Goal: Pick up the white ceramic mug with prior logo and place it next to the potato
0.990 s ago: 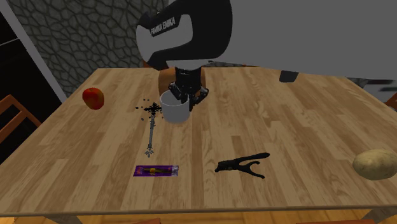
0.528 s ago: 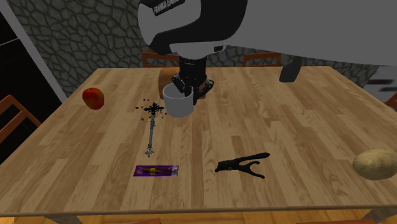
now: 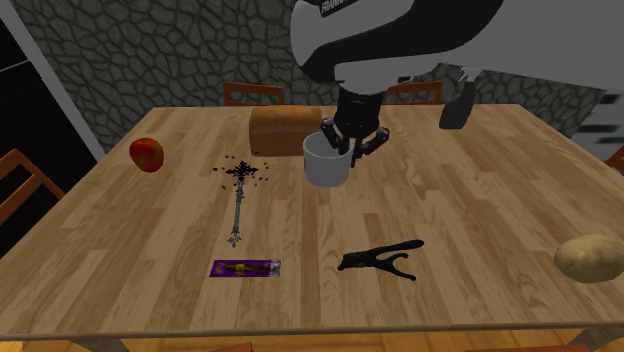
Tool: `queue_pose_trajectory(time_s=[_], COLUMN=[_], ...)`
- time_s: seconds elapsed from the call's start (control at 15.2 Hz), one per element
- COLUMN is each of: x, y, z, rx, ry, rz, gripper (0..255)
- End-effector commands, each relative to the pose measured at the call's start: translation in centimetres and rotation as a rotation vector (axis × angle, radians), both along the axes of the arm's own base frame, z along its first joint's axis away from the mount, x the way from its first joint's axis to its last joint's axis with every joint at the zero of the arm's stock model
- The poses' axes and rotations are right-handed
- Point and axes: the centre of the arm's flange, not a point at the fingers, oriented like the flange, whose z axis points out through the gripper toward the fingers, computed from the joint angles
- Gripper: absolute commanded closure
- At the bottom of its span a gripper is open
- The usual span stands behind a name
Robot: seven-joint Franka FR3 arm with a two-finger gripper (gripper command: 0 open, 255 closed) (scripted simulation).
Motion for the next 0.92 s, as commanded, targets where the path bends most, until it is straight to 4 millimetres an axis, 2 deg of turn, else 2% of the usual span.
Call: queue_pose_trajectory(time_s=[0.0,0.86], x=[0.0,0.0], y=[-3.0,-20.1], z=[-0.1,0.0], rx=[0.0,0.0], ry=[0.0,0.0], rz=[0.002,0.002], gripper=[255,255])
